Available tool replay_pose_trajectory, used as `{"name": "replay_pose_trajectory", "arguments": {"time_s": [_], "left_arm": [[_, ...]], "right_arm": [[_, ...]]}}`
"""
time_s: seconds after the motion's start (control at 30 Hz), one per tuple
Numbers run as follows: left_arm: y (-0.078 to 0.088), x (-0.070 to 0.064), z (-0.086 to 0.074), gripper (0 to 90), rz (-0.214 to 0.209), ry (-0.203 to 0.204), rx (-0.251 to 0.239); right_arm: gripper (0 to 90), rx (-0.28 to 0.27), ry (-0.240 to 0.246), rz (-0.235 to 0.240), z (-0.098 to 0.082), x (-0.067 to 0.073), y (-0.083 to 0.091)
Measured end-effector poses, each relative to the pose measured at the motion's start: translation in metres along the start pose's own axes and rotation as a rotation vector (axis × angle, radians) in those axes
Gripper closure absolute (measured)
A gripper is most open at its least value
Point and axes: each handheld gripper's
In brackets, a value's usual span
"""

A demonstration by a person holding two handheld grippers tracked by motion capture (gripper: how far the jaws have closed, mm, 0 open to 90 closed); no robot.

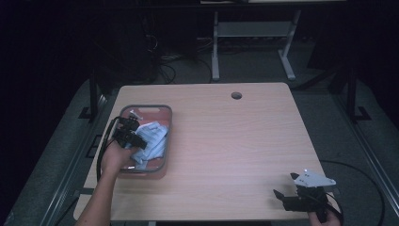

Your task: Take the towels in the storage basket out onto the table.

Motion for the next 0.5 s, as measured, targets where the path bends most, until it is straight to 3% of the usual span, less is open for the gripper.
{"name": "replay_pose_trajectory", "arguments": {"time_s": [0.27, 0.5], "left_arm": [[0.033, 0.013, -0.007, 67.8, -0.141, 0.078, -0.139], [0.050, 0.019, -0.010, 67.8, -0.180, 0.105, -0.211]], "right_arm": [[13.8, -0.002, 0.006, -0.003, 0.000, -0.001, 0.000], [13.8, -0.007, -0.002, -0.011, 0.000, -0.001, 0.002]]}}
Point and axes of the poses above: each handheld gripper's, and its own axes: y roughly backward along the jaws, z roughly out of its top, x roughly to its left, and after that the axes turned 5 degrees about y, right-handed
